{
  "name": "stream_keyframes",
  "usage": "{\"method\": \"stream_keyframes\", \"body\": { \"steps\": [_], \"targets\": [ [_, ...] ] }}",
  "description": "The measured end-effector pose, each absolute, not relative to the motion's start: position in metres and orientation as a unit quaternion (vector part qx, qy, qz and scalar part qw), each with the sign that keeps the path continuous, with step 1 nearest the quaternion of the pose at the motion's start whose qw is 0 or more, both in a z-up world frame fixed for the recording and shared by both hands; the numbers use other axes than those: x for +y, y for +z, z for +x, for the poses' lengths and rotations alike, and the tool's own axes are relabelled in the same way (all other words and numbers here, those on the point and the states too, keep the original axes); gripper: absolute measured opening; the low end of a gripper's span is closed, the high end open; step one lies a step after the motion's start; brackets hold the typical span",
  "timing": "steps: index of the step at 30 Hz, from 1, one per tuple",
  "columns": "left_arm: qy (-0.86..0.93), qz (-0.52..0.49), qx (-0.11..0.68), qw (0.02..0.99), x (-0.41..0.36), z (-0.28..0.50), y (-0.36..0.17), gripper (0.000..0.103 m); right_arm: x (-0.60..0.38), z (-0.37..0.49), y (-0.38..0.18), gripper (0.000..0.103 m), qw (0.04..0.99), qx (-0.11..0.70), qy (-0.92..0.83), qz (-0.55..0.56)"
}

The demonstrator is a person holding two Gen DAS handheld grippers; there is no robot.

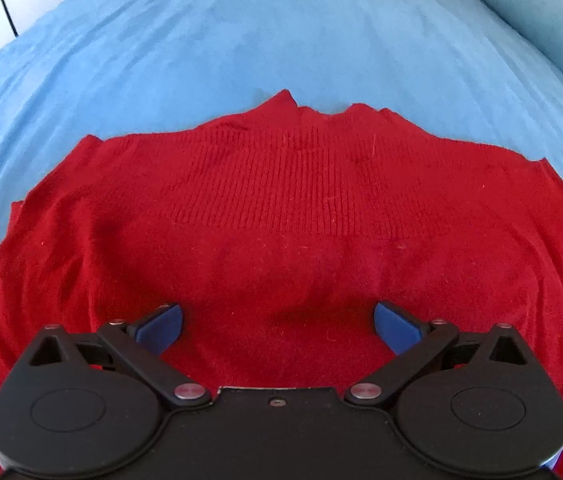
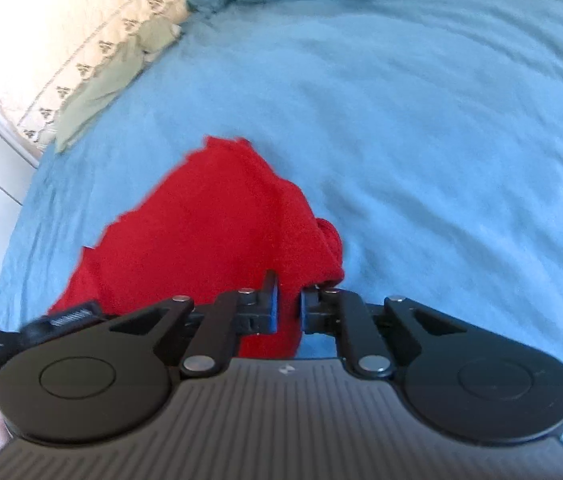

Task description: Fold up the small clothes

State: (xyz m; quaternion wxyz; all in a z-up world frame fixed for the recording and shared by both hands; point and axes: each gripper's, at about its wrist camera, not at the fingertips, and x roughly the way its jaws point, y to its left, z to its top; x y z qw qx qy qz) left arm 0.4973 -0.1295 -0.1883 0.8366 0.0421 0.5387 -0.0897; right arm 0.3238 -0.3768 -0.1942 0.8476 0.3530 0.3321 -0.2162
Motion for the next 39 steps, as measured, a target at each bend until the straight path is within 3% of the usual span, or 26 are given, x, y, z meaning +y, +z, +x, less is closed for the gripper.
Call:
{"method": "stream_keyframes", "body": {
  "steps": [6,13,23,29,33,35,36,38,39],
  "targets": [
    [-0.061,0.008,0.522,0.851,-0.06,0.501,-0.141,0.103,-0.341,0.361,-0.132,0.024,0.887,0.29,-0.127,0.336],
    [0.021,0.005,0.478,0.878,0.079,0.482,-0.107,0.103,-0.223,0.409,-0.085,0.021,0.932,0.272,0.104,0.216],
    [0.061,-0.06,0.503,0.86,0.171,0.454,-0.144,0.103,-0.064,0.414,-0.191,0.021,0.879,0.392,0.272,0.025],
    [0.039,-0.065,0.495,0.865,0.173,0.449,-0.141,0.103,-0.059,0.406,-0.182,0.021,0.881,0.373,0.29,-0.012],
    [0.016,-0.063,0.491,0.869,0.163,0.452,-0.138,0.103,-0.046,0.406,-0.204,0.021,0.868,0.403,0.288,-0.04],
    [0.006,-0.057,0.487,0.872,0.158,0.452,-0.135,0.103,-0.051,0.405,-0.213,0.026,0.871,0.395,0.29,-0.045],
    [0.002,-0.055,0.484,0.873,0.155,0.453,-0.133,0.103,-0.049,0.405,-0.212,0.037,0.873,0.387,0.293,-0.053],
    [-0.003,-0.05,0.479,0.876,0.15,0.455,-0.13,0.103,-0.044,0.399,-0.21,0.078,0.871,0.377,0.304,-0.077],
    [-0.004,-0.049,0.477,0.877,0.148,0.457,-0.128,0.103,-0.041,0.393,-0.207,0.086,0.872,0.368,0.31,-0.094]
  ]
}}
